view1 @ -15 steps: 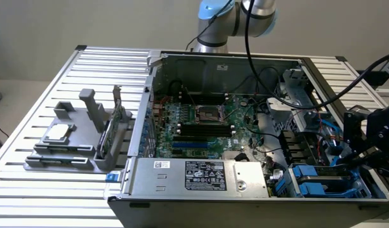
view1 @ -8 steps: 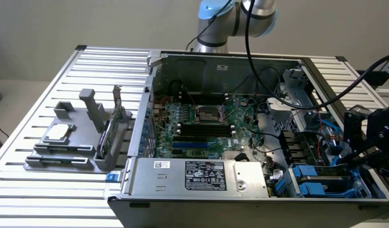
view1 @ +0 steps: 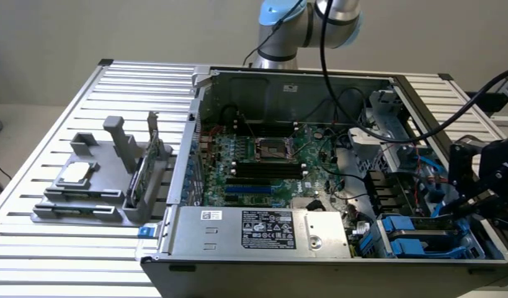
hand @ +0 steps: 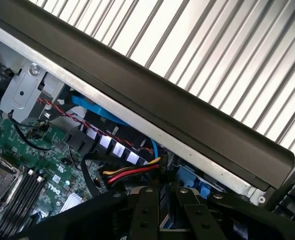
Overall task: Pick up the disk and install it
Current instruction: 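Insert the first disk wire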
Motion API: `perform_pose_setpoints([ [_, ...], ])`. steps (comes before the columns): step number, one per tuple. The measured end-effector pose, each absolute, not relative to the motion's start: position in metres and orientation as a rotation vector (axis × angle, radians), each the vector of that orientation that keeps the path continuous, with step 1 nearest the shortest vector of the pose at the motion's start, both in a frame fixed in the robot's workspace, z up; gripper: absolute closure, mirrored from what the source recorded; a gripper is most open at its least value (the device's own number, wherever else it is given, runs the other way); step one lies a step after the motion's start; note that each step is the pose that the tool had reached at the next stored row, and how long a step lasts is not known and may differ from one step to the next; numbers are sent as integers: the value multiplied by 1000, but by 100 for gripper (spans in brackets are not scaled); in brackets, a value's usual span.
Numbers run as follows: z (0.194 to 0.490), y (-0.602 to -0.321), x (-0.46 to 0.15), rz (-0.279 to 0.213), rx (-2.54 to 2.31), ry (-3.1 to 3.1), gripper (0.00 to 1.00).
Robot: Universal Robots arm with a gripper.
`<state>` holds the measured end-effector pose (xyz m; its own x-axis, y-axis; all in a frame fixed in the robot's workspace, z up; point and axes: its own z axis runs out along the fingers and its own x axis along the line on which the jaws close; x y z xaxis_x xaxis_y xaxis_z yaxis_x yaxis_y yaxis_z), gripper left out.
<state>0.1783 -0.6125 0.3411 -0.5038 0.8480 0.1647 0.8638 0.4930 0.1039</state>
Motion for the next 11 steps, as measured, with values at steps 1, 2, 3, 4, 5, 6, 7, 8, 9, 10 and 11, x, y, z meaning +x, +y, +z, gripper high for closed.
perform_pose_setpoints([
  [1, 341, -613, 177, -258, -1512, -2629, 82],
  [2, 341, -613, 177, -251, -1510, -2622, 82],
  [3, 341, -613, 176, -242, -1507, -2614, 82],
  [4, 341, -613, 175, -232, -1504, -2604, 82],
  [5, 341, -613, 174, -220, -1500, -2593, 82],
  [6, 341, -613, 174, -209, -1496, -2582, 82],
  [7, 341, -613, 174, -196, -1492, -2570, 82],
  [8, 341, -613, 173, -186, -1488, -2560, 82],
  [9, 341, -613, 173, -178, -1485, -2552, 82],
  [10, 342, -613, 173, -174, -1485, -2548, 82],
  [11, 342, -613, 173, -172, -1486, -2544, 82],
])
